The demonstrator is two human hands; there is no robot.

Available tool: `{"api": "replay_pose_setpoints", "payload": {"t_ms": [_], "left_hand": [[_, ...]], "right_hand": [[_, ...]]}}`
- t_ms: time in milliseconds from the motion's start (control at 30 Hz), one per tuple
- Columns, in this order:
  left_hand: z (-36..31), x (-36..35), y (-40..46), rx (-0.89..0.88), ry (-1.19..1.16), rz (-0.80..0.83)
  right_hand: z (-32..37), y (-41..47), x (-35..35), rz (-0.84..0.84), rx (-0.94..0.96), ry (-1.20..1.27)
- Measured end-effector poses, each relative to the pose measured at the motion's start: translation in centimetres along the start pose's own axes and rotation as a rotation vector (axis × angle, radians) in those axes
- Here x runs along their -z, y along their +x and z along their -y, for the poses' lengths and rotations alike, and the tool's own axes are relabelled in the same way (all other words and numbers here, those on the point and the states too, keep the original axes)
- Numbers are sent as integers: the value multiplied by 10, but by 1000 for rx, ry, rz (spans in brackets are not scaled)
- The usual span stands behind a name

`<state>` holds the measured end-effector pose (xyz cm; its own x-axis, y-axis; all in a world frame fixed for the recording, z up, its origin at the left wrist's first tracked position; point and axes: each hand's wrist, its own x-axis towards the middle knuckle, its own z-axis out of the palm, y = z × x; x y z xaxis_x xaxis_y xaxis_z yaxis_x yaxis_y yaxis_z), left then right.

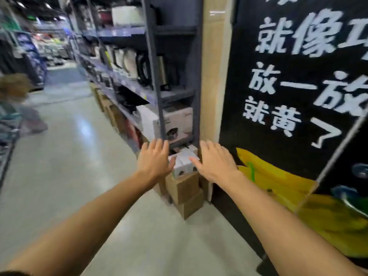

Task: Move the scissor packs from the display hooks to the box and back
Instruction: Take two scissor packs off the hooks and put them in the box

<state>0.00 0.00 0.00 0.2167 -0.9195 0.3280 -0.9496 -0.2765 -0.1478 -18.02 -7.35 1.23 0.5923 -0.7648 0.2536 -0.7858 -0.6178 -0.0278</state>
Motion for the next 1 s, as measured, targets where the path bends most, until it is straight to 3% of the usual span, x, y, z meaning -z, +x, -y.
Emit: {"api": "replay_pose_setpoints", "payload": {"t_ms": [233,433,700,1000], "left_hand": [[225,-43,13,267,90,-13],[355,-52,31,392,121,-44],[471,-87,101,485,209,-50],[596,-130,248,526,310,-48]], "right_hand": [[193,166,-50,51,300,100],[332,257,-79,115,452,135],[423,384,-107,38,594,199],[489,588,-131,-43,675,253]]}}
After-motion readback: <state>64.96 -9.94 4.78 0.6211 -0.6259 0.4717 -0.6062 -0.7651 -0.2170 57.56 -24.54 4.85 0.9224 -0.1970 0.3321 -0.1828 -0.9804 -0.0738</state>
